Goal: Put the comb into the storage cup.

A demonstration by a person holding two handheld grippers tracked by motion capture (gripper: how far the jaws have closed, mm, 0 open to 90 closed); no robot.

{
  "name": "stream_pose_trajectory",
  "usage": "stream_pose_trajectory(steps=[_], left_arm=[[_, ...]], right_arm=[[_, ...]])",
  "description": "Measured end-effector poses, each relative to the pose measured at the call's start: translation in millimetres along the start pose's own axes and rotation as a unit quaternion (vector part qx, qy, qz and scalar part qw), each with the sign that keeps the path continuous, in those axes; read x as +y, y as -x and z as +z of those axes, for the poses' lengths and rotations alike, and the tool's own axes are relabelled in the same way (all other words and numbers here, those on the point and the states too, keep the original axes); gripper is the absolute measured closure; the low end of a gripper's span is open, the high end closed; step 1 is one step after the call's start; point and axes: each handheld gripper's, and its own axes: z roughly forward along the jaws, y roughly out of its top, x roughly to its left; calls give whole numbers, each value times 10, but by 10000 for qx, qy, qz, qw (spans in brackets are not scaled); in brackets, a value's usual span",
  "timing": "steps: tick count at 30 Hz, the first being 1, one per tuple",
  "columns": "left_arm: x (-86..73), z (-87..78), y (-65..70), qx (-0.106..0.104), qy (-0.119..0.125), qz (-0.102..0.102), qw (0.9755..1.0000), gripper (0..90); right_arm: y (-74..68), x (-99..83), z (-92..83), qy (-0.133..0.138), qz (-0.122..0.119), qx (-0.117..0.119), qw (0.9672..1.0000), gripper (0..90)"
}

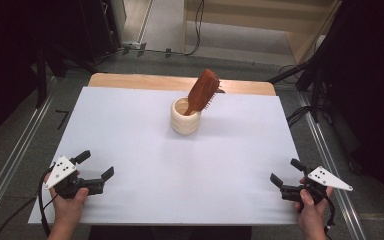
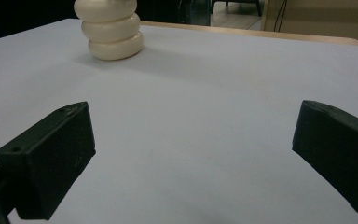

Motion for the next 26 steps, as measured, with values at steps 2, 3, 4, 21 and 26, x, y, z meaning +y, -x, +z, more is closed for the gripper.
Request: stream_pose_trajectory(steps=[2,3,4,21,26], left_arm=[[1,2,0,-12,-4,3,10000,0],[1,3,-1,-24,-1,-2,10000,0],[2,3,-4,-30,-6,5,10000,0],[2,0,-22,-106,32,-48,9999,0],[2,3,-22,-98,18,-37,9999,0]], right_arm=[[19,-10,-28,-8,-6,-41,10000,0],[29,-18,-38,-14,-35,-43,10000,0],[40,-26,-51,-22,-43,-61,10000,0],[114,-78,-51,-16,70,-51,10000,0],[109,-76,-24,-92,117,-74,9999,0]])
